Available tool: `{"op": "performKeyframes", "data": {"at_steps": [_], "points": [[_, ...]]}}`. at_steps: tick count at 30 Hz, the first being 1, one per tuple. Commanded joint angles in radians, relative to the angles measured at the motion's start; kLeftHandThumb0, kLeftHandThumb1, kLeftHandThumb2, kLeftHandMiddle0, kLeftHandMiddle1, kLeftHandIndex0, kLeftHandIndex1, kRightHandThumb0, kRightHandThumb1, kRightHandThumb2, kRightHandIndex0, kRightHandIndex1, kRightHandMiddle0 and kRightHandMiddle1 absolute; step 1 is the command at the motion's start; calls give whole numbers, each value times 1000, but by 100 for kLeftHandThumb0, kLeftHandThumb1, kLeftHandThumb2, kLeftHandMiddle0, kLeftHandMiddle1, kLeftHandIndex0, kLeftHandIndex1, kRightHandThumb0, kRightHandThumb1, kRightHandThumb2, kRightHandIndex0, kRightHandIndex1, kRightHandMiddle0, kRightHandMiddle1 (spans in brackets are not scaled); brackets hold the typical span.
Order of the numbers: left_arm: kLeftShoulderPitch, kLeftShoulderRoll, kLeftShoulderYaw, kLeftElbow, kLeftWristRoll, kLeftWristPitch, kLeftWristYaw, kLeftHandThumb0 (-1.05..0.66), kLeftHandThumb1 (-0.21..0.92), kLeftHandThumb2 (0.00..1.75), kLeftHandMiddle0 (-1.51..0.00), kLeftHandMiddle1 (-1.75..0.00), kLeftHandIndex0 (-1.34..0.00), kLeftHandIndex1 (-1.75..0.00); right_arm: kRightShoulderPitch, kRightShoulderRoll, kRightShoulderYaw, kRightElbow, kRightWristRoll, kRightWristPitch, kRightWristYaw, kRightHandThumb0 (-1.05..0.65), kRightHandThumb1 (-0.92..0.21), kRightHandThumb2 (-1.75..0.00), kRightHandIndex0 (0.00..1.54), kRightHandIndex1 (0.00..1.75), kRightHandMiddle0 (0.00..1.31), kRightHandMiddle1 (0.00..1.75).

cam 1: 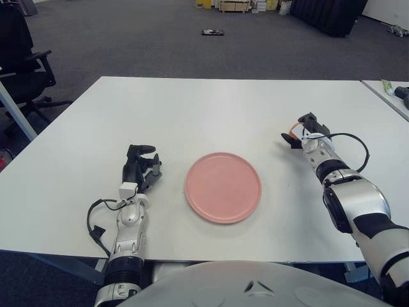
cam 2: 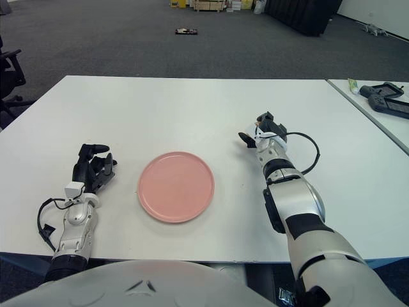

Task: Put the apple into the plate.

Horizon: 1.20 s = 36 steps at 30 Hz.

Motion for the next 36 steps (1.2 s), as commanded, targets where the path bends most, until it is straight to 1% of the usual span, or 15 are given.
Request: {"op": "performKeyframes", "data": {"at_steps": [1, 3, 5, 8, 11, 20, 36], "points": [[6, -3, -2, 6, 1, 13, 6, -37, 76, 76, -52, -158, -29, -175, 46, 30, -9, 30, 11, 29, -3, -6, -44, -107, 56, 139, 46, 174], [6, -3, -2, 5, 0, 16, 5, -37, 76, 76, -53, -159, -29, -175, 45, 35, -13, 29, 11, 30, -24, -3, -34, -120, 66, 145, 46, 174], [6, -3, -2, 4, 0, 18, 5, -37, 76, 76, -53, -159, -29, -175, 45, 37, -15, 29, 10, 31, -35, -2, -26, -129, 73, 146, 49, 174], [6, -4, -1, 2, -4, 22, 3, -37, 76, 76, -53, -160, -29, -175, 44, 42, -20, 28, 10, 35, -65, -1, -18, -139, 81, 148, 52, 175], [6, -5, -1, -1, -4, 27, 4, -37, 75, 77, -53, -161, -30, -175, 39, 47, -26, 28, 13, 41, -78, 0, -13, -146, 84, 151, 53, 175], [3, -2, -2, 4, -7, 14, -5, -38, 71, 82, -54, -163, -32, -175, 35, 55, -45, 24, 20, 24, -97, 0, -8, -153, 87, 156, 55, 175], [-2, 6, 0, 25, -10, -1, -8, -38, 72, 81, -55, -164, -32, -175, 34, 65, -73, 18, 35, -25, -131, 0, -5, -157, 88, 158, 58, 175]]}}
